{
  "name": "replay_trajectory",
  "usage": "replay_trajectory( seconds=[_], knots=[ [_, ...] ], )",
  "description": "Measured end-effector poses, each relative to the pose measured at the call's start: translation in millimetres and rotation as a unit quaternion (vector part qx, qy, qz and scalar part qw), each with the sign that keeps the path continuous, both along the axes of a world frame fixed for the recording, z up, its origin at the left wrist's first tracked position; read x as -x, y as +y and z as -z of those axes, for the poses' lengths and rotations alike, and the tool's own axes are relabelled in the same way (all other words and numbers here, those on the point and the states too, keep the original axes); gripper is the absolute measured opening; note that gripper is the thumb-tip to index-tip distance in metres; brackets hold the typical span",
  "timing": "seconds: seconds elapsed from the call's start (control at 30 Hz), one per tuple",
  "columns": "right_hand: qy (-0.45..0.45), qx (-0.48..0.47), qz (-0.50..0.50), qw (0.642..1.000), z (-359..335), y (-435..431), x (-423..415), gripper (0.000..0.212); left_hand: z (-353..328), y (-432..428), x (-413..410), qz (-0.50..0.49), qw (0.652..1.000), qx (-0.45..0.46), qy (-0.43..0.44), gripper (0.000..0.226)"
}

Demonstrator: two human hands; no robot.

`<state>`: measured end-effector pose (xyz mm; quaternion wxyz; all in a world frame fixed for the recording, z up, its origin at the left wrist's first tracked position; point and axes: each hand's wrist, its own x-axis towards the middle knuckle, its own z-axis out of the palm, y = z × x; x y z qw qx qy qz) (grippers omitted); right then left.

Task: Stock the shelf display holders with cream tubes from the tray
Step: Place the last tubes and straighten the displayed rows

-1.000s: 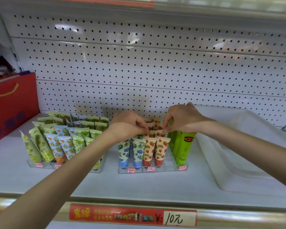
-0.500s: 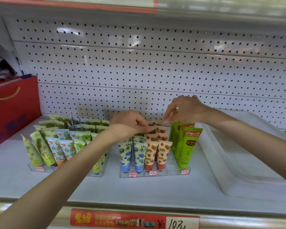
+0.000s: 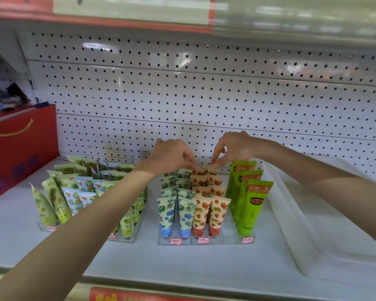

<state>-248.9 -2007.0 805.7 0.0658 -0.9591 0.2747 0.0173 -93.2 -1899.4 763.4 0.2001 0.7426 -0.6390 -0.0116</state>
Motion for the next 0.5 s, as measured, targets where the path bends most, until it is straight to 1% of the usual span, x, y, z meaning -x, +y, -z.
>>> replay_trajectory(
  seconds=[0.3,0.5],
  knots=[
    [0.008,-0.038,0.013,0.999,3.9,-5.5,4.6,0.016,-0.8,-7.8,-4.8,0.033,0.995,-0.042,0.088,0.019],
    [0.024,-0.018,0.001,1.0,5.2,-6.9,1.0,0.017,-1.5,-9.7,-4.5,0.031,0.994,-0.046,0.091,0.009]
  ],
)
